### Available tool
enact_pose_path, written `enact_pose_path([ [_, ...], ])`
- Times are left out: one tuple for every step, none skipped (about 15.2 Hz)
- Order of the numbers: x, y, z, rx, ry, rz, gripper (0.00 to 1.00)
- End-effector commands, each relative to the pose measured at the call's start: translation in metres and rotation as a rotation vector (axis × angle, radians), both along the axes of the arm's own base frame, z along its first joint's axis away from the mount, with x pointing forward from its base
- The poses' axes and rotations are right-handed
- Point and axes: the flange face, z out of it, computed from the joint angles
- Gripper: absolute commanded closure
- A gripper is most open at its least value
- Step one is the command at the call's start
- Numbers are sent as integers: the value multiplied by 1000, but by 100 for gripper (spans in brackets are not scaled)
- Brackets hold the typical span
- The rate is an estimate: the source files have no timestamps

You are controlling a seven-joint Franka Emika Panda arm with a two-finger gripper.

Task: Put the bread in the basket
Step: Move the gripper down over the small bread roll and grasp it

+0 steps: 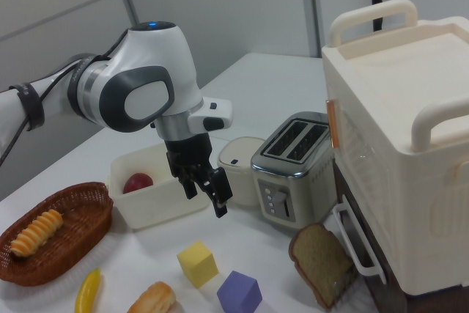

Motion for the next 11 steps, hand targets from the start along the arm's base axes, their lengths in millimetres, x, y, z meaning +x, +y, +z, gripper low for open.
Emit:
enact_pose_path([
  [-1, 3, 3, -7, 13, 0, 0],
  [-2, 3, 2, -7, 25, 2, 0],
  [-4, 4, 0, -6, 45, 4, 0],
  [-6, 5, 0, -5, 56, 10, 0],
  [-8, 7, 0, -2, 67, 15, 0],
  [-10, 9, -2, -2, 87, 25, 0],
  [-14, 15, -7, 4, 119, 66, 0],
  [-21, 23, -16, 14, 162, 127, 0],
  [-28, 29, -19, 20, 195, 156, 0],
  [-32, 34, -26, 24, 226, 165, 0],
  [-38, 45, -33, 26, 246, 183, 0],
])
